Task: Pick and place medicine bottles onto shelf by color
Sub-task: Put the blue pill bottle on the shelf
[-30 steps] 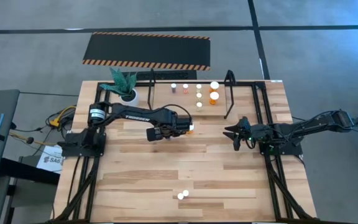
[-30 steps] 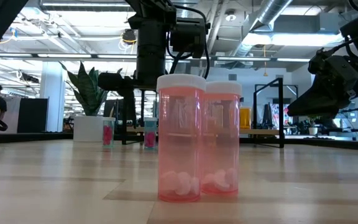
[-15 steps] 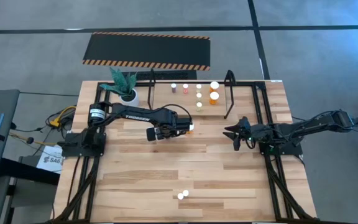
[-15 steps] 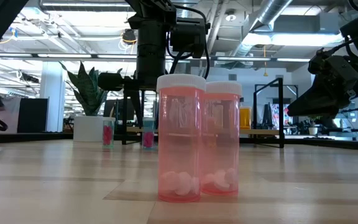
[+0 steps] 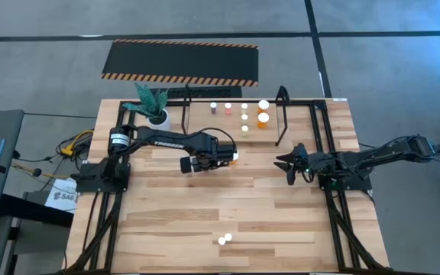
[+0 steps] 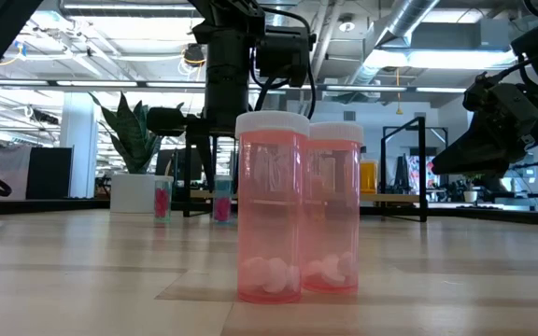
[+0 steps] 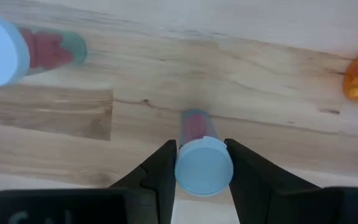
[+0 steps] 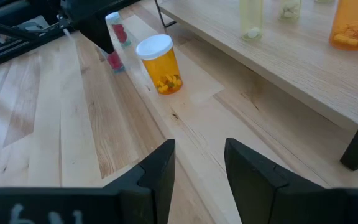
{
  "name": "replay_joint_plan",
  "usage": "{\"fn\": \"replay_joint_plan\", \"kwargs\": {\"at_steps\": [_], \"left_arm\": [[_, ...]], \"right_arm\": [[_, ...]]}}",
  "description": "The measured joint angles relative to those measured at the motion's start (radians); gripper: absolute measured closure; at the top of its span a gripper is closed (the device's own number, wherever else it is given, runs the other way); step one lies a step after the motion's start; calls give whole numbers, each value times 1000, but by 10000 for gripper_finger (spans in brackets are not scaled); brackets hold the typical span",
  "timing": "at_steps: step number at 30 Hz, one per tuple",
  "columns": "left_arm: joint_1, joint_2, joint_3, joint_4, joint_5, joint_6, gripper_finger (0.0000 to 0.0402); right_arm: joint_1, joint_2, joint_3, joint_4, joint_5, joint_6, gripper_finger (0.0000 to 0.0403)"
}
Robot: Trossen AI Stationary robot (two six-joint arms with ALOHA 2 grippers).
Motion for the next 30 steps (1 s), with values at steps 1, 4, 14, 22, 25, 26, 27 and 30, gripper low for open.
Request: {"fn": "replay_joint_plan", "kwargs": {"at_steps": [1,4,14,22,25,26,27,30], "left_arm": [[2,0,5,-5,0,13,293],[9,-1,48,-40,-1,44,293],[53,-3,193,-165,-168,213,294],[151,-2,210,-114,-237,430,294],[197,-2,210,-86,-234,502,294],[211,-2,210,-78,-227,521,294],[223,-2,210,-70,-223,542,294],[251,-2,210,-36,-217,603,294]], "right_arm": [[0,0,0,0,0,0,241],[0,0,0,0,0,0,241],[0,0,0,0,0,0,241],[0,0,0,0,0,0,241],[0,0,0,0,0,0,241],[0,0,0,0,0,0,241],[0,0,0,0,0,0,241],[0,0,0,0,0,0,241]]}}
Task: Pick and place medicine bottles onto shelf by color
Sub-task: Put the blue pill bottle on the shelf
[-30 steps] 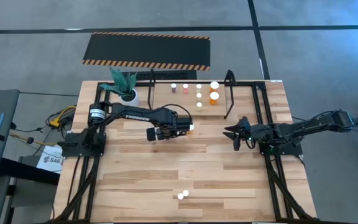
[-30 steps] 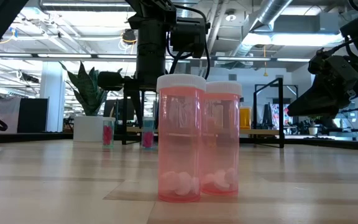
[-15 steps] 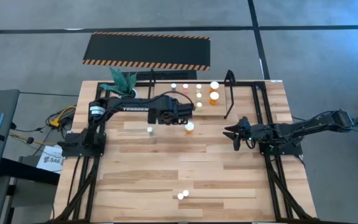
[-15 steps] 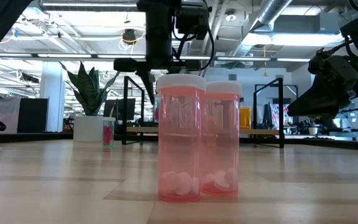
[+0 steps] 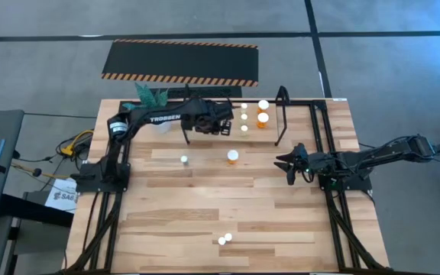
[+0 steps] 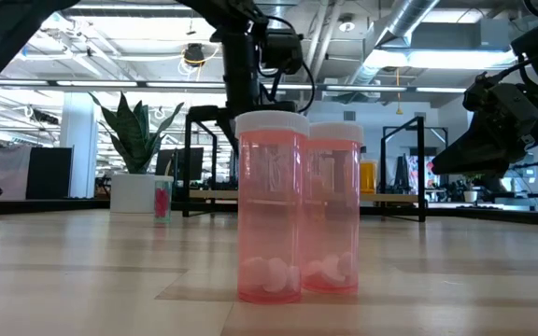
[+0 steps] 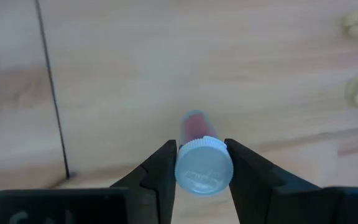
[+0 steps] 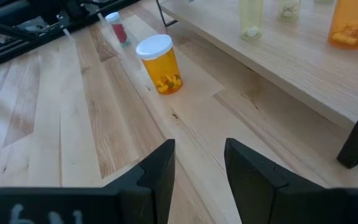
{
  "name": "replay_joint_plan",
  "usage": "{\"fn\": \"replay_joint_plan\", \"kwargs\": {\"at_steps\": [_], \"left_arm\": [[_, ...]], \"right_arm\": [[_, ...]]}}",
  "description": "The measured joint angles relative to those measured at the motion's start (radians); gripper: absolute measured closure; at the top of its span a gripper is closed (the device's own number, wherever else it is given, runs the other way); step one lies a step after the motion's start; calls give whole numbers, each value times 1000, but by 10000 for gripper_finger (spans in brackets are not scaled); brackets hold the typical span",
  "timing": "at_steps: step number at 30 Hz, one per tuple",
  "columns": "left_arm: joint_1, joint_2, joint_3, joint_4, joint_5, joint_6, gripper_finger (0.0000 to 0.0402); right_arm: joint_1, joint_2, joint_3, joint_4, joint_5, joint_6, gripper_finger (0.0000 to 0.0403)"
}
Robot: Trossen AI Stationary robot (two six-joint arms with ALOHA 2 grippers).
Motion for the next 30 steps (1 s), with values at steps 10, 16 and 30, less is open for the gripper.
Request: {"fn": "replay_joint_plan", "kwargs": {"at_steps": [10,16,30], "left_arm": [[40,1,0,83,-33,284,294],[62,1,0,117,-25,462,294],[114,1,0,132,52,691,294]], "right_arm": [[0,0,0,0,0,0,241],[0,0,0,0,0,0,241],[0,0,0,0,0,0,241]]}}
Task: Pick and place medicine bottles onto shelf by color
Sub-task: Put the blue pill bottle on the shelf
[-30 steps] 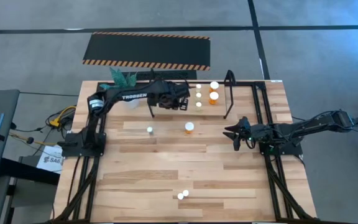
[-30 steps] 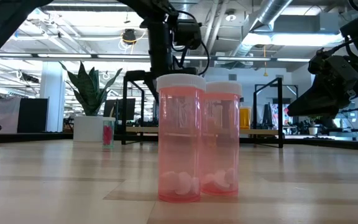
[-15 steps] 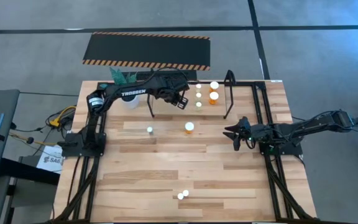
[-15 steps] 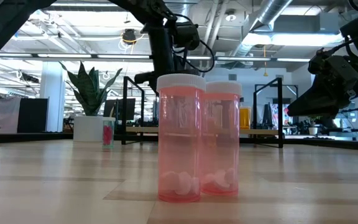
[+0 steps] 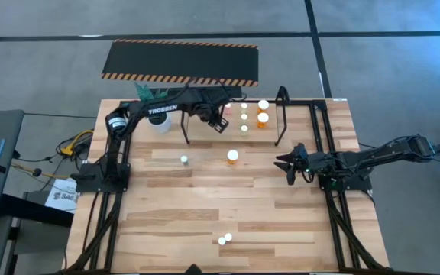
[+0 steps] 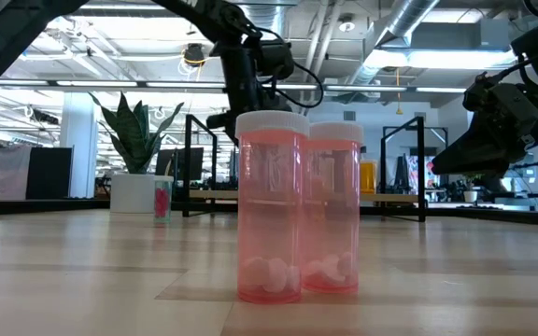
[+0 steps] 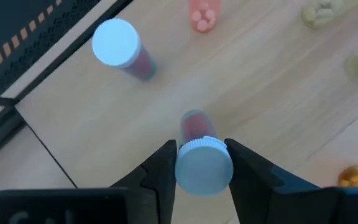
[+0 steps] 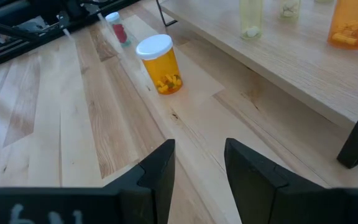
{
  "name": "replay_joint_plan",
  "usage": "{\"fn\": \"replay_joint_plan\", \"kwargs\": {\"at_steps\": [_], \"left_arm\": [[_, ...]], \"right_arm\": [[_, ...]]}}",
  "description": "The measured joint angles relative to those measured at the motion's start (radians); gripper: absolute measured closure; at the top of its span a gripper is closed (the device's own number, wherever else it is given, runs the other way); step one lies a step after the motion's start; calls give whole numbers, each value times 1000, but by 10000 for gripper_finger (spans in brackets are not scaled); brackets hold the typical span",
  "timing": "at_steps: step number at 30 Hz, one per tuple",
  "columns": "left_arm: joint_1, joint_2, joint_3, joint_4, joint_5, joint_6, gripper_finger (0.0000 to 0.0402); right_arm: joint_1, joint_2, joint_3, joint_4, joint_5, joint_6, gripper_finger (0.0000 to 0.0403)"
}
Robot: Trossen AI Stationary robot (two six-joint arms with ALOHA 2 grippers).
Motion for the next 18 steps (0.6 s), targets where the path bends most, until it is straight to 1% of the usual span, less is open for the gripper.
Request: {"fn": "replay_joint_plan", "kwargs": {"at_steps": [7,18], "left_arm": [[5,2,-9,44,8,78,294],[14,43,-10,54,40,108,294]], "right_arm": [[0,0,0,0,0,0,241],[0,0,0,0,0,0,241]]}}
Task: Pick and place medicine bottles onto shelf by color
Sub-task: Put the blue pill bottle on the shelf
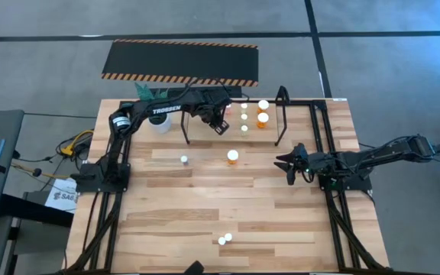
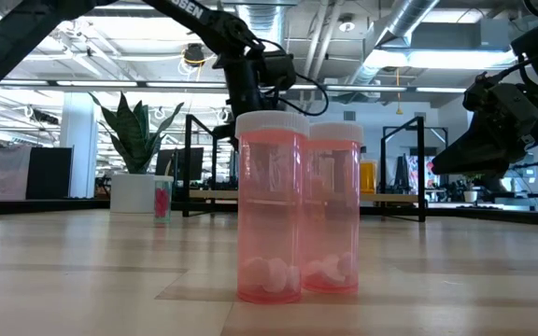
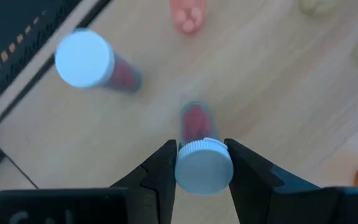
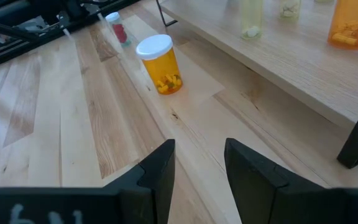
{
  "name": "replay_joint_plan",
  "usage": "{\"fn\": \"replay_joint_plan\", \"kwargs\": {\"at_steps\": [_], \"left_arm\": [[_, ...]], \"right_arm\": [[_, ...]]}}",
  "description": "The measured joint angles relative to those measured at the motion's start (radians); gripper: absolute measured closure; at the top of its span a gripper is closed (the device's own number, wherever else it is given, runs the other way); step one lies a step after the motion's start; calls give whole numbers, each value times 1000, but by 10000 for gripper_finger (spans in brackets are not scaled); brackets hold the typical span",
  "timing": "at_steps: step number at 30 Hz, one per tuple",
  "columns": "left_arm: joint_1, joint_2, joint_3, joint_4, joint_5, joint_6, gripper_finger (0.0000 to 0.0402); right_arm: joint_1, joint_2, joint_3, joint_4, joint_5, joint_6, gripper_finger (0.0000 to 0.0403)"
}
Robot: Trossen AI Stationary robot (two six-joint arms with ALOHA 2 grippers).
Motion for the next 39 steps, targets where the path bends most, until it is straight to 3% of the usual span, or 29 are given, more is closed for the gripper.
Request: {"fn": "replay_joint_plan", "kwargs": {"at_steps": [39], "left_arm": [[35,2,11,-37,10,73,285]], "right_arm": [[0,0,0,0,0,0,241]]}}
